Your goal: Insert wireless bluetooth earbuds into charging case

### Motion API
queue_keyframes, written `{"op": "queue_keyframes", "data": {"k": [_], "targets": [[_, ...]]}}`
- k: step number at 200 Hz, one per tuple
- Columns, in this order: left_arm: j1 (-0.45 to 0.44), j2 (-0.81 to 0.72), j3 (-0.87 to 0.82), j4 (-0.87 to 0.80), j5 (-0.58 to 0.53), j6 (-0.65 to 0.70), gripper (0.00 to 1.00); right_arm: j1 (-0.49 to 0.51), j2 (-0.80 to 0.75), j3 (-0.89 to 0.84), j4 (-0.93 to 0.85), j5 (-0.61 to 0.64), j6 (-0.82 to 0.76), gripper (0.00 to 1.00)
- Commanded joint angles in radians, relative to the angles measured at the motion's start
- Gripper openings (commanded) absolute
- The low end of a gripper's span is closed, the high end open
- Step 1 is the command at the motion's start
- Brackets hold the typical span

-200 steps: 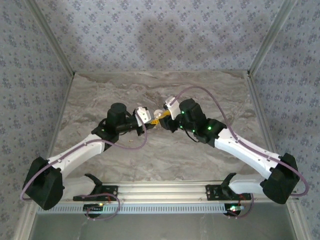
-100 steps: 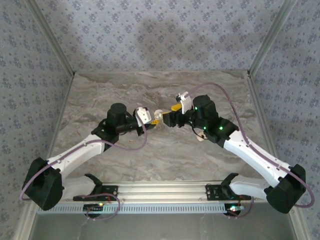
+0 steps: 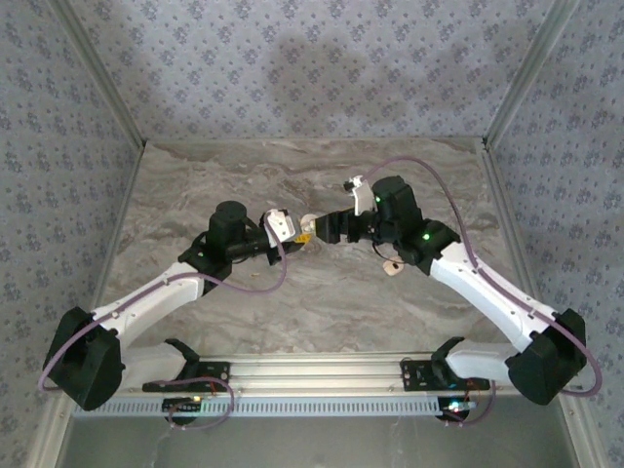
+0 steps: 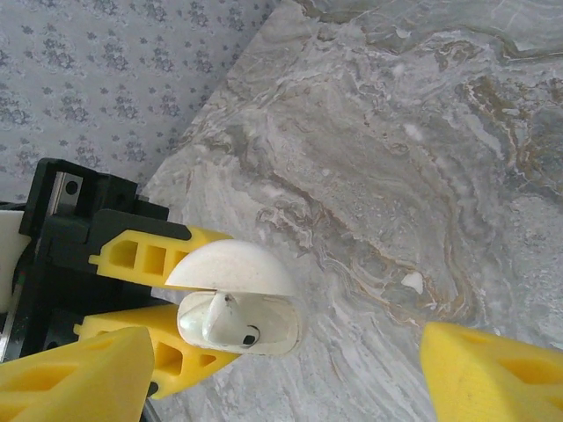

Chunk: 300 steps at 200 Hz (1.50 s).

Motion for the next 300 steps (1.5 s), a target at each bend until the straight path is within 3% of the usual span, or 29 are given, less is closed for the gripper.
{"op": "queue_keyframes", "data": {"k": [1, 141, 228, 263, 300], "targets": [[-0.008, -0.006, 0.003, 0.027, 0.014, 0.012, 0.17, -0.006, 0.014, 0.043, -0.010, -0.030, 0.018, 0.82], [-0.009, -0.015, 0.009, 0.030, 0.028, 0.010, 0.17, -0.044, 0.071, 0.054, -0.053, 0.011, 0.087, 0.78], [-0.008, -0.013, 0.015, 0.031, 0.035, 0.010, 0.17, -0.057, 0.073, 0.059, -0.031, -0.043, 0.097, 0.77], [-0.008, -0.004, 0.029, 0.005, 0.080, 0.007, 0.17, -0.076, -0.012, 0.029, -0.012, -0.061, -0.059, 0.77], [-0.009, -0.003, 0.041, -0.037, 0.093, 0.035, 0.17, -0.135, -0.086, 0.030, -0.062, -0.191, -0.334, 0.76]]}}
